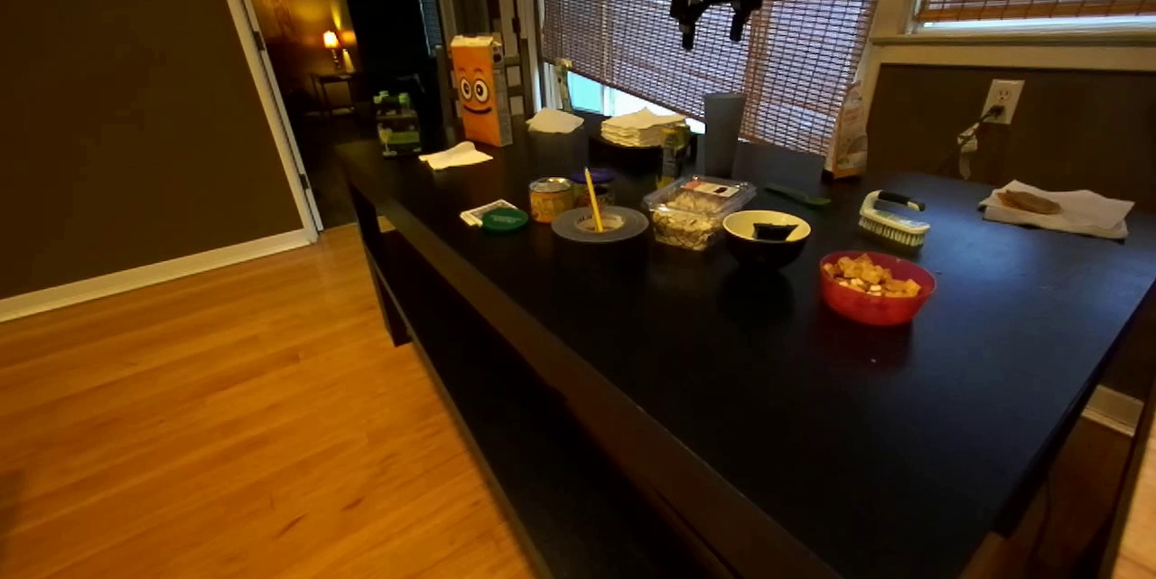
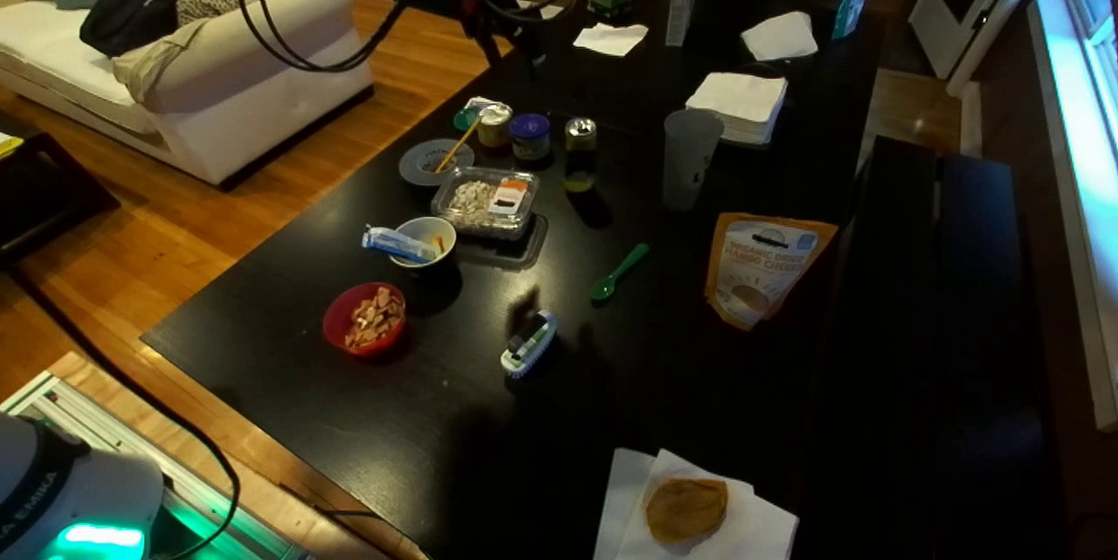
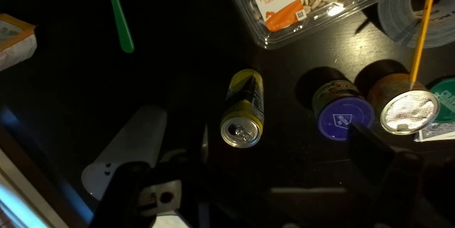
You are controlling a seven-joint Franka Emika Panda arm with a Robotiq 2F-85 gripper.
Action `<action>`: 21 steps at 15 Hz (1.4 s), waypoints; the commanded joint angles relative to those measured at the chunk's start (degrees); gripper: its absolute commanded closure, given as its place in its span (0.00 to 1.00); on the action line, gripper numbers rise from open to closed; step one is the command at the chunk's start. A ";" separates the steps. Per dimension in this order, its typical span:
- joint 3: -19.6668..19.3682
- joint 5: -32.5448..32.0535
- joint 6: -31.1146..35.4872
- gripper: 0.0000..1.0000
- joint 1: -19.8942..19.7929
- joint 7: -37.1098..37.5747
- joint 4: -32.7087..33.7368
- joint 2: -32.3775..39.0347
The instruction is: Move the yellow can to the right
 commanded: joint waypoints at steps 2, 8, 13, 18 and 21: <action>-0.11 0.14 -0.19 0.00 0.05 -0.14 0.33 0.01; 0.96 5.26 -2.62 0.00 -1.60 -0.60 7.96 7.15; 0.54 6.58 -5.77 0.00 -1.68 1.70 17.95 15.73; -0.36 6.33 -7.90 0.00 -2.16 5.60 27.72 24.07; 0.10 7.42 -9.21 0.00 -3.53 6.40 32.82 28.29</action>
